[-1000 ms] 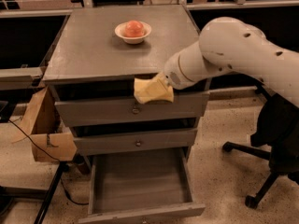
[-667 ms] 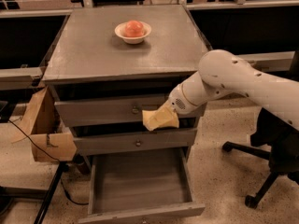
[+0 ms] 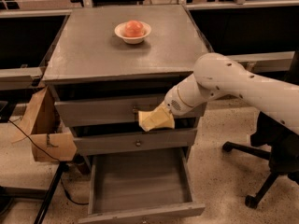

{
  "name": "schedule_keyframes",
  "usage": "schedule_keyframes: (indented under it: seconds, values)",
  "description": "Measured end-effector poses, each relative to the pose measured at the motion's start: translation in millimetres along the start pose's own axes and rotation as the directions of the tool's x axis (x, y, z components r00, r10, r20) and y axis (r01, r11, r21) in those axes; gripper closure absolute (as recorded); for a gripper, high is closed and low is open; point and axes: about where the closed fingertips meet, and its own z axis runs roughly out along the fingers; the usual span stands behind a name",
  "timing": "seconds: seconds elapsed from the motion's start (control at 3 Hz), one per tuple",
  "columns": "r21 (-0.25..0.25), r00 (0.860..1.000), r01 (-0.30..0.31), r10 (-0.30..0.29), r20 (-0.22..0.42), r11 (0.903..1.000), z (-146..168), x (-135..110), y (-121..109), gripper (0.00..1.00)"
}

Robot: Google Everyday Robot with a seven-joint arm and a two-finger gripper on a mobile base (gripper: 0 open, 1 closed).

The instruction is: Place sponge into bottom drawer

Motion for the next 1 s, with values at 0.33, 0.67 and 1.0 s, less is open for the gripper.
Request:
schedule_keyframes:
  seconds: [0.33, 0.67, 1.0]
  values:
    - [-0.09, 0.993, -0.116, 0.112, -0.044, 0.9892, 98.5, 32.6, 20.3, 1.0]
    - [-0.141, 0.963, -0.246, 0.226, -0.144, 0.959, 187.1, 79.9, 42.1, 1.0]
    - [-0.171, 0.928, -0.345, 0.308, -0.21, 0.9229, 259.0, 117.1, 57.6, 1.0]
